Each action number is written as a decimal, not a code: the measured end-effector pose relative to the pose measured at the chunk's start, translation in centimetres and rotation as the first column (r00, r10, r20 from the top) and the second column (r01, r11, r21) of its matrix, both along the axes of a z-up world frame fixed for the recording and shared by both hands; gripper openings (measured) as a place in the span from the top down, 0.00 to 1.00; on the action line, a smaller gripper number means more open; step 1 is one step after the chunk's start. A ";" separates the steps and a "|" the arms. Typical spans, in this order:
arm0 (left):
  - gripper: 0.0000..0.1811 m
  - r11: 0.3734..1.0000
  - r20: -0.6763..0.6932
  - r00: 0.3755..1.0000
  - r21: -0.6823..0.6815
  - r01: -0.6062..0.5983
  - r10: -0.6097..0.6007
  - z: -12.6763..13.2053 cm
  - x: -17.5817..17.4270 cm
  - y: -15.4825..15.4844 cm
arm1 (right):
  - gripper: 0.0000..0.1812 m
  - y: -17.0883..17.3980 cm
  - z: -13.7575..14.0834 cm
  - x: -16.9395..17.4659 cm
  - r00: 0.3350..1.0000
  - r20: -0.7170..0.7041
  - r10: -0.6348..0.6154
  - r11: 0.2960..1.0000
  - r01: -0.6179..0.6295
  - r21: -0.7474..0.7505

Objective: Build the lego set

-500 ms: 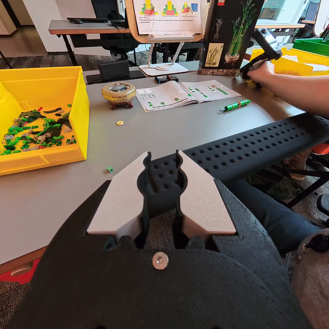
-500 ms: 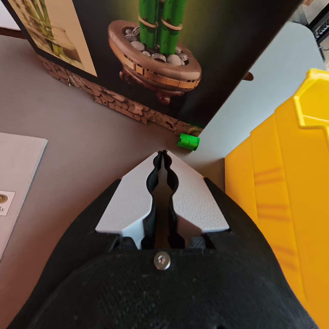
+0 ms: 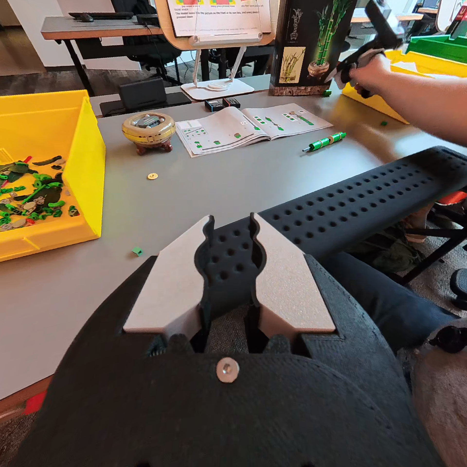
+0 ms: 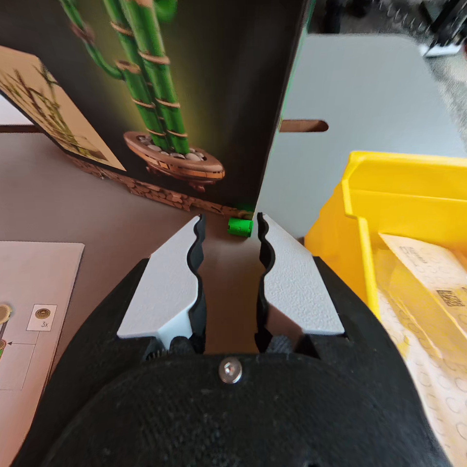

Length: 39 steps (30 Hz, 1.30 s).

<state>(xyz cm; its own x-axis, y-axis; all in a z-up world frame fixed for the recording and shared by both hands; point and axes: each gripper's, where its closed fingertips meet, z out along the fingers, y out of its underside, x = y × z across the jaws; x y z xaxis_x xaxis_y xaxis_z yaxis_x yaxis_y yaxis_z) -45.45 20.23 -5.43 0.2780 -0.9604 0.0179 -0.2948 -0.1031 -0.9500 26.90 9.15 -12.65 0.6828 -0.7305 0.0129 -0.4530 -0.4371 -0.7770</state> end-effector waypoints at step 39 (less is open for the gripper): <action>0.86 0.997 0.066 0.996 -0.049 0.063 -0.060 -0.5 -1.7 -2.8 | 0.88 9.0 -1.0 -47.0 0.306 -0.055 0.950 0.304 -0.952 -0.041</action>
